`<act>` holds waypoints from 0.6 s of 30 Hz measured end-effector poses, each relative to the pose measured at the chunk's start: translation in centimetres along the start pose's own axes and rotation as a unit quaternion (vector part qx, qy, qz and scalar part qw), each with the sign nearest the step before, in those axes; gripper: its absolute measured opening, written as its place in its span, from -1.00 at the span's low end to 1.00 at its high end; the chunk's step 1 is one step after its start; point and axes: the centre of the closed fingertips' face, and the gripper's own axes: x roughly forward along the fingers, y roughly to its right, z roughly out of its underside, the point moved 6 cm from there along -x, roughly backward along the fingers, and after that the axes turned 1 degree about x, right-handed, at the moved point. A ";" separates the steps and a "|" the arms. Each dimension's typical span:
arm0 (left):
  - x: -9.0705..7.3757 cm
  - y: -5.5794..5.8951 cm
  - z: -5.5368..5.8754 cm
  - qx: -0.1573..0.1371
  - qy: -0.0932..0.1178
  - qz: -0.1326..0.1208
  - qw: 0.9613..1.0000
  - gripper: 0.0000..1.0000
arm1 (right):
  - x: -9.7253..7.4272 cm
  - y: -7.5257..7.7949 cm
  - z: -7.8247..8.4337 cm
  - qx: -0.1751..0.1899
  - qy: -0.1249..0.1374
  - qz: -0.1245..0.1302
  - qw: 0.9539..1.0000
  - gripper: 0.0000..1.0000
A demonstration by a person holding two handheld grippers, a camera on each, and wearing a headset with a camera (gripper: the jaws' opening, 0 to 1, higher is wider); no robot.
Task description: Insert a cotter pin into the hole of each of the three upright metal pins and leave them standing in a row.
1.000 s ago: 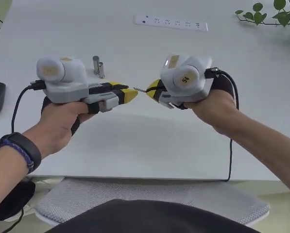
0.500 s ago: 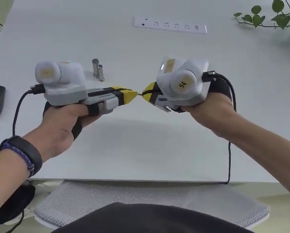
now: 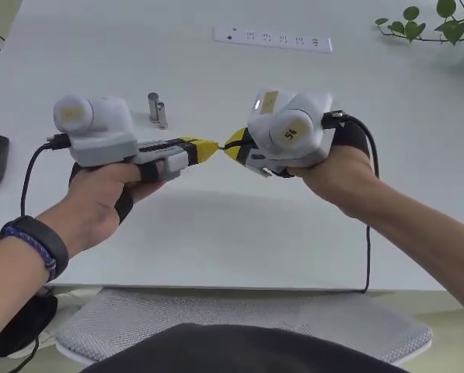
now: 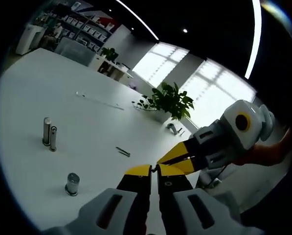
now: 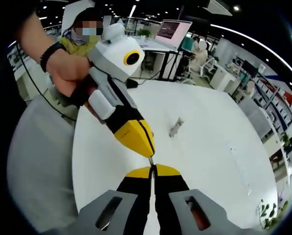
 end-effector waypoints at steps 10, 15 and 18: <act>-0.1 0.4 0.0 0.002 -0.001 0.011 1.000 -1.00 | -0.2 -0.1 -0.2 -0.004 0.004 0.001 1.000 -0.97; -0.1 0.5 -0.1 0.017 -0.004 0.012 1.000 -1.00 | -0.1 -0.3 -0.2 -0.005 0.005 -0.002 1.000 -0.96; -0.2 0.4 -0.2 0.018 -0.003 0.012 1.000 -1.00 | 0.0 -0.3 -0.3 -0.004 0.008 -0.003 1.000 -0.95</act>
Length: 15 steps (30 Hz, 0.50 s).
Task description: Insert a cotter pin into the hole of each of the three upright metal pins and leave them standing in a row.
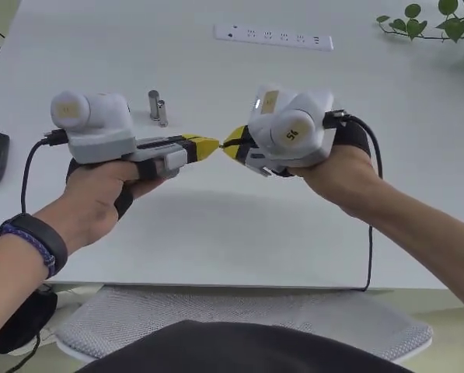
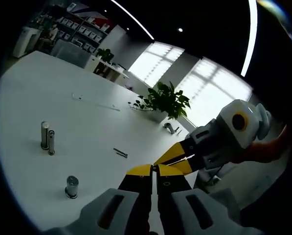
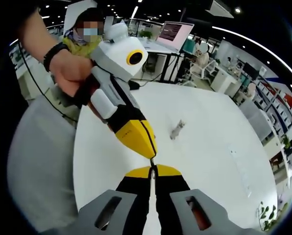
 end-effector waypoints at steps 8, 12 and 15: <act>-0.1 0.0 -0.2 0.005 0.002 0.004 1.000 -1.00 | -0.1 -0.1 -0.2 0.010 0.009 -0.003 1.000 -0.94; -0.2 -0.1 -0.2 0.005 0.003 0.004 1.000 -1.00 | -0.2 -0.2 -0.2 0.016 0.012 -0.005 1.000 -0.94; -0.2 -0.1 -0.3 0.003 0.005 0.003 1.000 -1.00 | -0.2 -0.1 -0.3 0.020 0.015 -0.005 1.000 -0.93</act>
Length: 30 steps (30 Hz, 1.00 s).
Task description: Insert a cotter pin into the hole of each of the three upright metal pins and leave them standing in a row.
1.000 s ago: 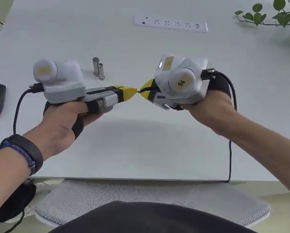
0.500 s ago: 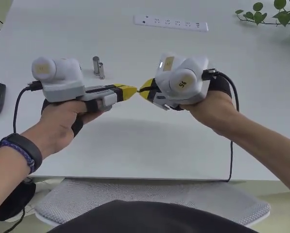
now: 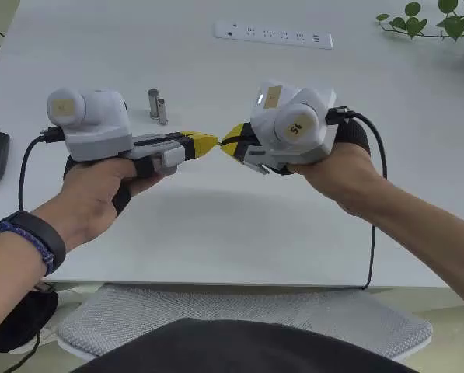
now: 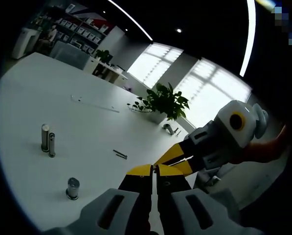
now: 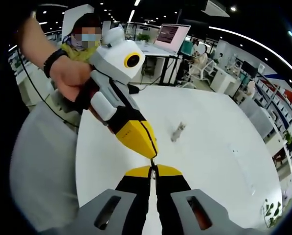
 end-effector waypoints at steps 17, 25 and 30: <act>-0.3 -0.2 0.1 0.016 -0.007 0.006 1.000 -1.00 | -0.1 0.3 0.7 0.030 -0.004 -0.025 0.999 -0.77; -0.5 0.4 0.3 0.031 -0.018 0.025 0.999 -1.00 | -0.2 0.4 1.3 0.038 -0.005 -0.050 0.998 -0.77; -0.5 0.8 0.5 0.044 -0.027 0.039 0.998 -1.00 | -0.1 -0.1 1.6 0.044 -0.007 -0.082 0.996 -0.77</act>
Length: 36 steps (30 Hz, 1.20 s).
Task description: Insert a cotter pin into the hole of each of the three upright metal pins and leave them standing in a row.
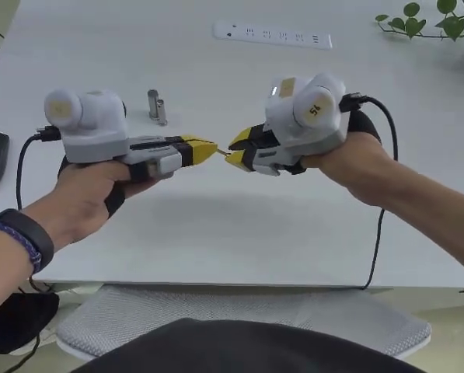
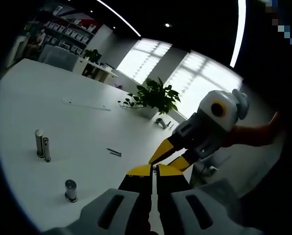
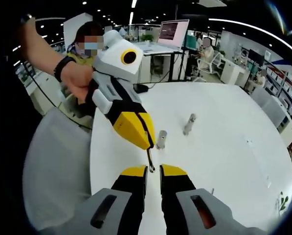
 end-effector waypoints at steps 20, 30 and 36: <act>0.0 1.5 0.0 0.055 -0.031 0.063 0.996 -1.00 | -0.2 -1.5 0.2 0.011 0.003 -0.074 0.997 -0.87; -0.2 1.6 0.2 0.072 -0.046 0.091 0.992 -1.00 | -0.3 -2.2 0.2 -0.001 0.002 -0.092 0.996 -0.90; -0.3 1.7 0.5 0.088 -0.060 0.104 0.989 -1.00 | -0.3 -2.6 0.3 -0.015 -0.006 -0.097 0.995 -0.93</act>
